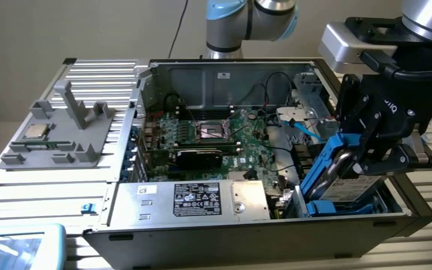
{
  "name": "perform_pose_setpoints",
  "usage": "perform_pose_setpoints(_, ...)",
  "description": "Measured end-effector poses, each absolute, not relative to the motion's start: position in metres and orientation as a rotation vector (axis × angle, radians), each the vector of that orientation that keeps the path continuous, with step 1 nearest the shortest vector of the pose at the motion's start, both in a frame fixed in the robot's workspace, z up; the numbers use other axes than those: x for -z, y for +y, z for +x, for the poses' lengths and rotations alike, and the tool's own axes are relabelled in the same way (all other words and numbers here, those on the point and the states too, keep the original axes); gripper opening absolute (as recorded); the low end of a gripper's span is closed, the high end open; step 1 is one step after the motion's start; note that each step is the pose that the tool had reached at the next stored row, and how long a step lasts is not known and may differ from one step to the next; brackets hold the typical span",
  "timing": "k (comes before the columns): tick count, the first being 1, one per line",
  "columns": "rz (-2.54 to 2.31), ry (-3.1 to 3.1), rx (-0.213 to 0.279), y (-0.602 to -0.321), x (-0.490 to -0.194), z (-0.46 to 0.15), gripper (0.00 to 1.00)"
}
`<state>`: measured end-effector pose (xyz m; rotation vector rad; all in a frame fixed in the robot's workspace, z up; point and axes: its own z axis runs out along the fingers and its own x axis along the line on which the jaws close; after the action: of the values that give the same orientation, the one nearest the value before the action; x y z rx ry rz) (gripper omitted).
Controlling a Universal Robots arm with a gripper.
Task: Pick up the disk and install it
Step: 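Insert the disk into the insertion slot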
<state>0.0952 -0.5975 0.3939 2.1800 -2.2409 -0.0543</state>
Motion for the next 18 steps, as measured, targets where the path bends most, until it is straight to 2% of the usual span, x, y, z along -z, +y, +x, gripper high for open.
perform_pose_setpoints(3,2.180,-2.241,0.055,-0.5974,-0.3935,0.0953,0.45)
perform_pose_setpoints(4,2.180,-2.241,0.055,-0.5974,-0.3936,0.0955,0.52)
perform_pose_setpoints(18,2.180,-2.241,0.055,-0.5974,-0.3936,0.0967,0.52)
